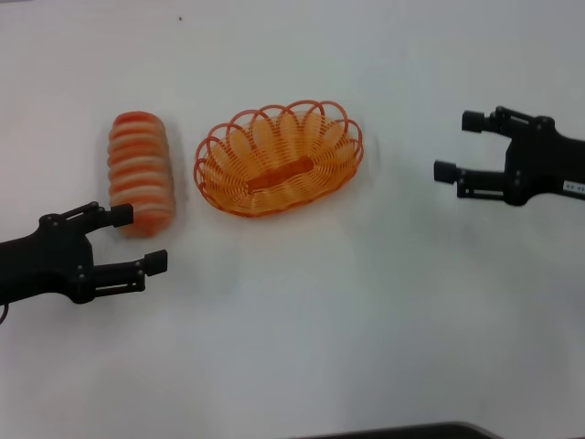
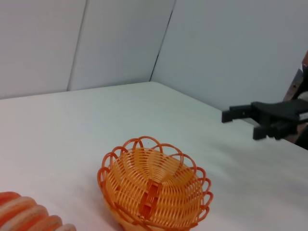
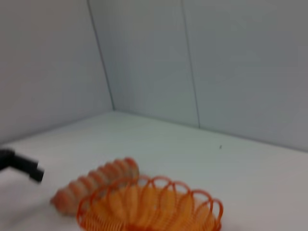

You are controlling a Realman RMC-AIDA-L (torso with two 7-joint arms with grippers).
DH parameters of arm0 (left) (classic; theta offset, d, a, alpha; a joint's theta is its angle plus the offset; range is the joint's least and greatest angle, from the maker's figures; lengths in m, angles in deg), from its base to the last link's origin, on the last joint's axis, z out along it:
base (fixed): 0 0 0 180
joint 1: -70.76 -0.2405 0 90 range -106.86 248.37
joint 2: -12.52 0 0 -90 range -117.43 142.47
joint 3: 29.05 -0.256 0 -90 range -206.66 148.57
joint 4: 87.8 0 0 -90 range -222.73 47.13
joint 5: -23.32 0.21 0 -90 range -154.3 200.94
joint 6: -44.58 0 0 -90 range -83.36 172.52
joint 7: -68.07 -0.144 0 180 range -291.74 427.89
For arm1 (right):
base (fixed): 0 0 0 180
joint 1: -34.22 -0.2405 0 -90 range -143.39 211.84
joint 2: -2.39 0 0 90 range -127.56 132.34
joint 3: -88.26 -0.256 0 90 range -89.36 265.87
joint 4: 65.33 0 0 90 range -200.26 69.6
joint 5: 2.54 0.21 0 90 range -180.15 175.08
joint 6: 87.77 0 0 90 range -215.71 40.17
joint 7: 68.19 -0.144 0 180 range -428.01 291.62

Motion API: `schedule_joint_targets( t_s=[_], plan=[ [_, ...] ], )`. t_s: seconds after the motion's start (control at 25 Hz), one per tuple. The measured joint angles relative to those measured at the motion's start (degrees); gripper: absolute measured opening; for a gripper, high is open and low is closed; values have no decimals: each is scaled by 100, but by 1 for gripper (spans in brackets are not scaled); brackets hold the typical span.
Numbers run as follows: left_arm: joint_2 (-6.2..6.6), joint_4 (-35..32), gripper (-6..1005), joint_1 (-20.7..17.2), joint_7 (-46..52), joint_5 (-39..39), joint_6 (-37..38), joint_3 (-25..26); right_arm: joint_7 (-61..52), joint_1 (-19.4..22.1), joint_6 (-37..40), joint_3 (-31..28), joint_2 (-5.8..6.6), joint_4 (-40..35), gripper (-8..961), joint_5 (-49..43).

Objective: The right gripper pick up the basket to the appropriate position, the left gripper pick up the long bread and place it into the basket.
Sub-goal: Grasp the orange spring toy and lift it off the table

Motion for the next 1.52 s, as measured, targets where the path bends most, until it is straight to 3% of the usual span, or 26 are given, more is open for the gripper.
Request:
schedule_joint_targets(
  t_s=[0.28,0.72,0.84,0.96,1.16,1.28,1.36,1.44,1.52],
  plan=[
    [-21,13,933,5,3,0,-56,36,394,36,-70,10,-118,-44,923,-590],
    [-27,21,933,37,236,1,-231,78,612,-67,-76,185,-128,-56,926,-692],
    [-3,-39,933,189,1080,3,-459,198,625,-95,-79,160,-134,-33,926,-691],
    [163,-223,933,447,2610,67,-601,259,598,-107,-80,152,-136,-12,926,-689],
    [737,-403,933,1049,5065,537,-767,29,596,-112,-89,141,-138,-9,925,-685],
    [914,-556,933,1361,5727,859,-781,-321,595,-118,-89,141,-138,-13,925,-686],
    [934,-684,933,1533,6060,1111,-822,-573,591,-119,-90,140,-138,-25,925,-685],
    [789,-981,933,1920,6777,1780,-976,-984,589,-118,-95,136,-137,-36,925,-680],
    [675,-1060,933,2046,6979,2006,-1044,-1060,588,-118,-98,132,-138,-44,925,-672]
  ],
)
